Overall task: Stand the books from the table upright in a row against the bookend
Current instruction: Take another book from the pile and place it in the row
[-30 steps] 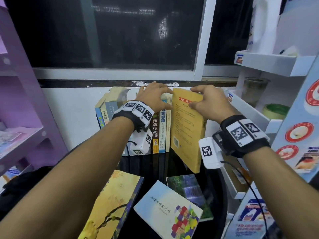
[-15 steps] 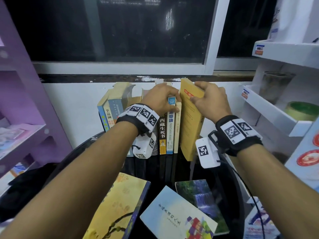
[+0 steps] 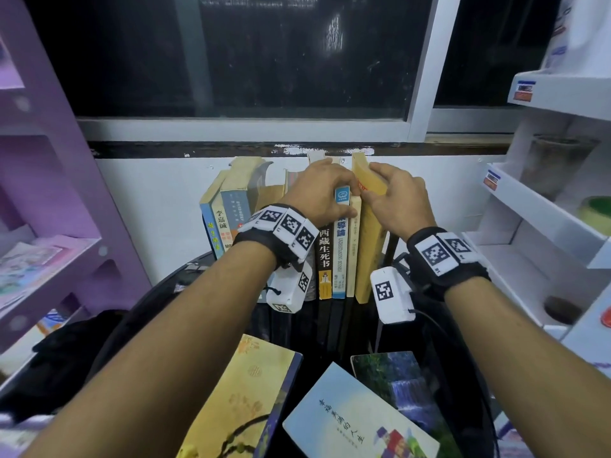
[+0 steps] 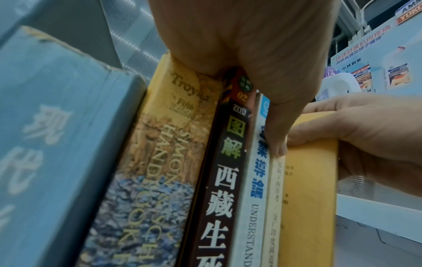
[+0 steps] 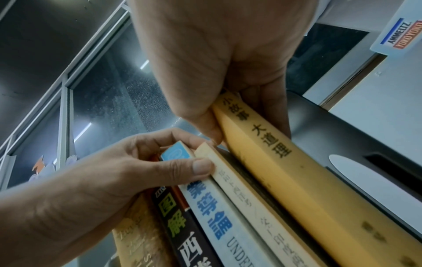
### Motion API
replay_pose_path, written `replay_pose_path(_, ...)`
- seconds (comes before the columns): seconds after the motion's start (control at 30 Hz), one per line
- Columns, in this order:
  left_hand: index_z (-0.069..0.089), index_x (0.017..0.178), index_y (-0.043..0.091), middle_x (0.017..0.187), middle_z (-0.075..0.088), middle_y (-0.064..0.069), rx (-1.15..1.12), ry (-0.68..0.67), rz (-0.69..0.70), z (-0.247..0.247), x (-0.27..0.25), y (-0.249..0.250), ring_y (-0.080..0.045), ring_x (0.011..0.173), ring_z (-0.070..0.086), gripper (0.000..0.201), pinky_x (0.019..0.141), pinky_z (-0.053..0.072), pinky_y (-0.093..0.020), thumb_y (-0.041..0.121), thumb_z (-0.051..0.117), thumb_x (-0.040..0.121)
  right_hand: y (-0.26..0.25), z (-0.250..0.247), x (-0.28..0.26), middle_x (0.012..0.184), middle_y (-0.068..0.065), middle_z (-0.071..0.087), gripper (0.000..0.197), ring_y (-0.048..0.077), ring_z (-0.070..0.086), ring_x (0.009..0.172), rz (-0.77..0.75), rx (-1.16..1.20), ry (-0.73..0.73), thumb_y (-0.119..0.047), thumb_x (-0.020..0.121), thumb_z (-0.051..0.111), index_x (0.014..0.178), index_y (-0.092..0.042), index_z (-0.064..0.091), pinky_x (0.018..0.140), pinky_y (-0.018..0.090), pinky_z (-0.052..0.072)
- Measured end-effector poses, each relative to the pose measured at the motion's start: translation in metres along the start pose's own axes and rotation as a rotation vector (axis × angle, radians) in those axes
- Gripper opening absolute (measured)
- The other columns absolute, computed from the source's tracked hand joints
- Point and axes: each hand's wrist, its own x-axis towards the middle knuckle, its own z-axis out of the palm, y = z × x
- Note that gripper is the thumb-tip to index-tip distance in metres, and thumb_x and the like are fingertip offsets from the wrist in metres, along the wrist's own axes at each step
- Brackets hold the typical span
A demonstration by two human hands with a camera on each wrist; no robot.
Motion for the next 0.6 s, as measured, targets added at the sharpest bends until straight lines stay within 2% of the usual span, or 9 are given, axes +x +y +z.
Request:
replay_pose_path(0.1,0.066,0.100,0.024,0.117,0.065,0.004,0.013,0.008,0.004,-0.001,0.000,0.001,-0.016,0.121,0.048,0.031,0.114,0.020,-0.030,0.037,0.077,0.075,0.004,0.003,0.003,0.134,0.006,0.058,0.052,0.030,0.049,0.124,-0.018,0.006,-0.037,-0.028,0.090,0.059,0.141,-0.027,0.047,0.106,0.042,0.041)
replay_pose_path(0.2,0.067,0.099,0.021,0.115,0.066,0.003,0.001,0.011,0.013,-0.001,-0.001,0.001,-0.015,0.116,0.051,0.030,0.113,0.019,-0.029,0.036,0.077,0.075,0.006,0.004,0.004,0.123,0.009,0.063,0.054,0.032,0.058,0.111,-0.024,0.039,-0.089,-0.032,0.088,0.056,0.141,-0.031,0.045,0.096,0.047,0.049)
replay_pose_path(0.3,0.068,0.099,0.021,0.112,0.066,0.004,-0.008,0.010,0.011,-0.001,-0.001,0.000,-0.015,0.114,0.051,0.031,0.112,0.020,-0.029,0.037,0.078,0.074,0.009,-0.002,0.005,0.109,0.005,0.067,0.058,0.025,0.062,0.102,-0.038,0.081,-0.173,-0.030,0.087,0.057,0.143,-0.033,0.041,0.089,0.040,0.053)
replay_pose_path(0.37,0.067,0.099,0.022,0.111,0.064,0.004,-0.004,0.006,0.004,-0.002,-0.001,0.000,-0.015,0.113,0.050,0.031,0.109,0.024,-0.029,0.037,0.077,0.074,0.011,-0.008,0.004,0.098,-0.002,0.067,0.067,0.014,0.065,0.091,-0.059,0.094,-0.265,-0.026,0.085,0.065,0.145,-0.032,0.036,0.078,0.027,0.054)
replay_pose_path(0.43,0.066,0.099,0.026,0.113,0.063,0.005,0.003,-0.004,-0.015,-0.002,-0.001,0.001,-0.017,0.117,0.047,0.030,0.106,0.029,-0.032,0.038,0.078,0.074,0.014,-0.012,0.002,0.102,-0.002,0.066,0.084,0.010,0.066,0.087,-0.098,0.059,-0.358,-0.019,0.080,0.074,0.148,-0.035,0.026,0.069,0.019,0.053)
replay_pose_path(0.5,0.065,0.097,0.028,0.114,0.062,0.005,0.000,-0.013,-0.036,-0.002,-0.001,0.001,-0.019,0.121,0.046,0.030,0.104,0.032,-0.035,0.039,0.078,0.073,0.017,-0.014,0.000,0.107,0.001,0.065,0.100,0.009,0.068,0.081,-0.117,0.032,-0.430,-0.010,0.075,0.079,0.148,-0.038,0.017,0.063,0.018,0.054)
replay_pose_path(0.6,0.066,0.097,0.027,0.110,0.061,0.006,0.000,-0.005,-0.023,-0.002,-0.001,0.001,-0.016,0.116,0.048,0.029,0.098,0.031,-0.027,0.039,0.078,0.073,0.021,-0.009,-0.002,0.099,0.000,0.067,0.110,0.008,0.069,0.078,-0.136,0.036,-0.439,-0.006,0.070,0.084,0.147,-0.040,0.012,0.069,0.023,0.057)
